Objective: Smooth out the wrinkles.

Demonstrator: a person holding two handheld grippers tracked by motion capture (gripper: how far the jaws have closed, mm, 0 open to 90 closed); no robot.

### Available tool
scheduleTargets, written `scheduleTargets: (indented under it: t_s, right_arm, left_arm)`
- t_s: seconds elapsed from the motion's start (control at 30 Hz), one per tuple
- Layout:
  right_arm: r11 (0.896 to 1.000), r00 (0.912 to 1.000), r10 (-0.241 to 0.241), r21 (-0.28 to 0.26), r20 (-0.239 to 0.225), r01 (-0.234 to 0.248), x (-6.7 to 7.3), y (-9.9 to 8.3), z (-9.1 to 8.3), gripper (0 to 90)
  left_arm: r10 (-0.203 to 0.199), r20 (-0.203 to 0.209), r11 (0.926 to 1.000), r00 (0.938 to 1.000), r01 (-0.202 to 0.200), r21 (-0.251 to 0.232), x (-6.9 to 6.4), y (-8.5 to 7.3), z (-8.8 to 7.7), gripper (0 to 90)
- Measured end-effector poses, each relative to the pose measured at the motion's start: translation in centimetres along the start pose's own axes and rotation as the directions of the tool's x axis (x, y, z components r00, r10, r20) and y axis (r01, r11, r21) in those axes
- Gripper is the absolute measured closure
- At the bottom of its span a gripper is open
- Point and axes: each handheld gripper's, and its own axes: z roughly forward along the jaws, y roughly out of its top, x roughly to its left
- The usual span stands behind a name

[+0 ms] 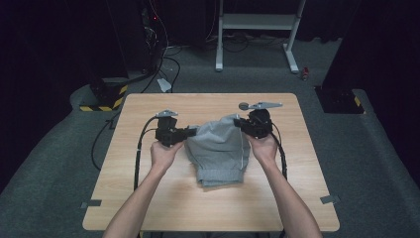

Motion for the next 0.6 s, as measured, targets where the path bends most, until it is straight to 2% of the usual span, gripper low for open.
scheduleTargets:
  t_s: [0.13, 0.27, 0.33, 0.47, 0.6]
  right_arm:
    - [1.000, 0.9999, 0.006, 0.015, -0.013, -0.005, 0.2, -1.3, 0.3, 83.2]
    - [0.999, 0.9996, 0.027, 0.028, -0.013, -0.026, -0.2, -1.4, 0.5, 83.3]
    - [0.999, 0.9995, 0.032, 0.036, -0.002, -0.032, -0.5, -1.1, 0.6, 83.3]
    - [0.998, 0.9989, 0.038, 0.053, 0.027, -0.040, -1.7, 0.7, 0.7, 83.4]
    - [1.000, 0.9977, 0.011, 0.023, 0.068, -0.013, -1.9, 3.9, -0.3, 83.5]
  left_arm:
    - [0.005, 0.010, 1.0000, 0.9999, -0.005, 0.008, -0.1, -0.9, 0.1, 83.8]
    - [-0.013, 0.021, 0.9999, 0.9997, 0.013, 0.006, 0.2, -1.0, 0.3, 83.8]
    - [-0.014, 0.011, 0.9999, 0.9998, 0.014, 0.004, 0.5, -0.6, 0.5, 83.7]
    - [-0.022, -0.013, 0.9996, 0.9997, 0.022, -0.019, 1.2, 1.4, 1.2, 83.8]
    - [0.000, -0.024, 0.9987, 0.9997, -0.001, -0.051, 0.8, 4.0, 1.1, 83.8]
